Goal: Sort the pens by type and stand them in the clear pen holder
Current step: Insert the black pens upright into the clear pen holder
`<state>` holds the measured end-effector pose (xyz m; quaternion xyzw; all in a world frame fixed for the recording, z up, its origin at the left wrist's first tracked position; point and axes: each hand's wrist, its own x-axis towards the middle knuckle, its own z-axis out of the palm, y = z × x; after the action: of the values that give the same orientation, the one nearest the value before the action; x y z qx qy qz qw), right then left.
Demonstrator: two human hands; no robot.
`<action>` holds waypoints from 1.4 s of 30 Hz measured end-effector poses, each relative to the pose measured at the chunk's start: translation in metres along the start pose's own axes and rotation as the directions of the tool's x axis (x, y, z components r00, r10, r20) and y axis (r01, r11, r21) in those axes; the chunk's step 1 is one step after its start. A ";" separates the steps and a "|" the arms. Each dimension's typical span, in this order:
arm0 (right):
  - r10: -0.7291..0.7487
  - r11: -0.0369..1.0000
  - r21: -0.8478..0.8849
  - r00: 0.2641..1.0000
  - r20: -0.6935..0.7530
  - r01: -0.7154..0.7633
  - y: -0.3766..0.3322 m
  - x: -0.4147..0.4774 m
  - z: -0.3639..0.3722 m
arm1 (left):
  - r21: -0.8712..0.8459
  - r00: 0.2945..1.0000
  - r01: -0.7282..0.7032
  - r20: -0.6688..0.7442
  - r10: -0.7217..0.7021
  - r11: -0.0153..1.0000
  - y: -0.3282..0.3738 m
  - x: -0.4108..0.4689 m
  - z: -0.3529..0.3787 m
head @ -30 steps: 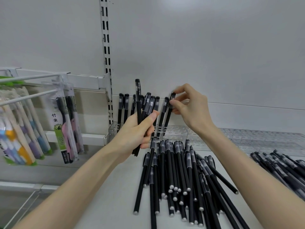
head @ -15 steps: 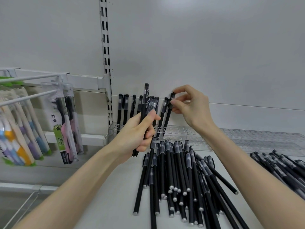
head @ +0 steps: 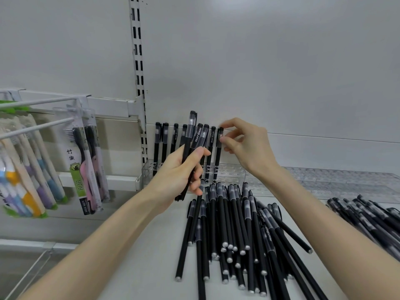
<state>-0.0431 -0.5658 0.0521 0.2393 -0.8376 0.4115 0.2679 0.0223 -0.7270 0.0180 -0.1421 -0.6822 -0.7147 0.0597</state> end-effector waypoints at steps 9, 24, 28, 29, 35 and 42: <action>0.058 0.937 0.330 0.982 0.179 -0.116 -0.025 -0.027 -0.012 | 0.014 0.995 -0.009 0.098 0.008 1.000 0.002 -0.002 0.005; 0.108 0.959 0.285 0.935 -0.339 -0.007 -0.010 -0.010 -0.025 | 0.102 0.983 -0.002 -0.181 0.020 0.995 -0.002 0.000 -0.002; 0.072 0.986 0.167 0.948 -0.310 -0.020 0.000 -0.006 -0.015 | 0.068 0.986 0.007 -0.169 0.004 0.998 -0.002 0.000 -0.002; 0.063 0.989 0.144 0.951 -0.301 -0.020 0.001 -0.005 -0.014 | 0.062 0.985 0.004 -0.170 0.006 0.998 -0.002 0.000 -0.001; 0.009 0.999 0.046 0.985 -0.171 -0.001 0.007 -0.003 -0.004 | 0.015 0.988 -0.030 -0.152 0.032 0.999 -0.003 0.002 -0.001; -0.051 0.999 -0.017 0.993 -0.108 0.050 0.009 -0.001 -0.003 | 0.090 0.992 -0.052 -0.113 0.062 0.995 -0.004 0.001 -0.001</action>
<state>-0.0473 -0.5581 0.0484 0.2358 -0.8185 0.4109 0.3248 0.0196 -0.7279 0.0141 -0.1172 -0.7036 -0.6895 0.1258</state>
